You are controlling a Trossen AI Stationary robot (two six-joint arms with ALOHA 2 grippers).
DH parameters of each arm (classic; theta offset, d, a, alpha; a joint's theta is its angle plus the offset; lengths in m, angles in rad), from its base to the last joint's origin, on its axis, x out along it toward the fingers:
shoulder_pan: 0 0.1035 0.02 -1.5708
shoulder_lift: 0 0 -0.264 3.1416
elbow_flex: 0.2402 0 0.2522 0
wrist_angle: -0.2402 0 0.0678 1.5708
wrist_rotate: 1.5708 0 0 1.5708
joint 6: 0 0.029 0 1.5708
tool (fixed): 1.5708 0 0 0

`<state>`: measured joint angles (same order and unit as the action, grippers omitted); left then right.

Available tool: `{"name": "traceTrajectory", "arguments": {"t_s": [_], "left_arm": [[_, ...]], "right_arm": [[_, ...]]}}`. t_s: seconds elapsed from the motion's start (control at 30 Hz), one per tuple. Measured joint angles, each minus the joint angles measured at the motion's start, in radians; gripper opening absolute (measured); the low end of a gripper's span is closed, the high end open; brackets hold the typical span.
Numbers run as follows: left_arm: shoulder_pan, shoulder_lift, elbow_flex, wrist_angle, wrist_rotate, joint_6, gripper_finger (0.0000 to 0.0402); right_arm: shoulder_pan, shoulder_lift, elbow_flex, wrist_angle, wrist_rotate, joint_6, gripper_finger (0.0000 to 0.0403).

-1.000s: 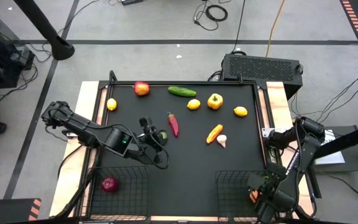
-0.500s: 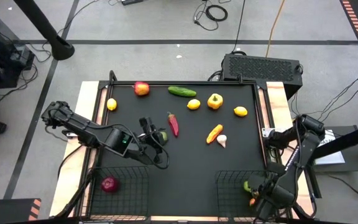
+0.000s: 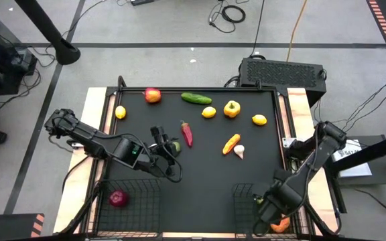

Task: Sort produce into baskets
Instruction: Put the right white garlic into the right wire basket

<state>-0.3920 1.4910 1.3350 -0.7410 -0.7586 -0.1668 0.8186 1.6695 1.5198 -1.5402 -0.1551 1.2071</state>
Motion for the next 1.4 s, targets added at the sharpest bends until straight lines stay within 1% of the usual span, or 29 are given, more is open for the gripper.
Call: {"name": "traceTrajectory", "arguments": {"t_s": [0.1, 0.27, 0.4, 0.47, 0.53, 0.63, 0.77, 0.83, 0.9, 1.03, 1.27, 1.4], "left_arm": [[0.0, 0.0, 0.0, 0.0, 0.0, 0.02, 0.0226], [0.0, 0.0, 0.0, 0.0, -0.001, 0.024, 0.0226], [0.0, 0.0, 0.0, 0.0, -0.001, 0.019, 0.0226], [0.0, 0.0, 0.0, 0.0, -0.001, 0.019, 0.0226], [0.0, 0.0, 0.0, -0.002, -0.002, 0.019, 0.0226], [-0.001, 0.0, 0.0, -0.011, -0.003, 0.018, 0.0226], [-0.001, 0.0, 0.0, -0.013, -0.004, 0.017, 0.0226], [-0.001, 0.0, 0.0, -0.013, -0.003, 0.016, 0.0226], [-0.001, 0.0, 0.0, -0.012, 0.0, 0.016, 0.0226], [-0.001, 0.0, 0.0, -0.011, 0.002, 0.015, 0.0226], [-0.016, 0.0, 0.0, -0.009, 0.027, 0.016, 0.0226], [-0.026, 0.0, 0.0, -0.008, 0.029, 0.016, 0.0226]], "right_arm": [[-0.022, 0.0, 0.074, -0.007, 0.04, -0.031, 0.0393], [-0.087, -0.001, 0.229, -0.031, 0.155, -0.119, 0.0392], [-0.177, -0.001, 0.326, -0.029, 0.346, -0.234, 0.0392], [-0.241, -0.002, 0.341, -0.029, 0.44, -0.3, 0.0392], [-0.319, -0.002, 0.333, -0.029, 0.497, -0.395, 0.0392], [-0.455, -0.001, 0.28, -0.03, 0.531, -0.496, 0.0392], [-0.638, 0.0, 0.16, -0.005, 0.563, -0.539, 0.0392], [-0.696, 0.0, 0.089, 0.064, 0.552, -0.581, 0.0392], [-0.729, 0.0, 0.024, 0.127, 0.54, -0.598, 0.0392], [-0.759, 0.001, -0.093, 0.255, 0.517, -0.563, 0.0392], [-0.727, 0.001, -0.281, 0.289, 0.517, -0.389, 0.0392], [-0.688, -0.001, -0.357, 0.347, 0.514, -0.324, 0.0392]]}}
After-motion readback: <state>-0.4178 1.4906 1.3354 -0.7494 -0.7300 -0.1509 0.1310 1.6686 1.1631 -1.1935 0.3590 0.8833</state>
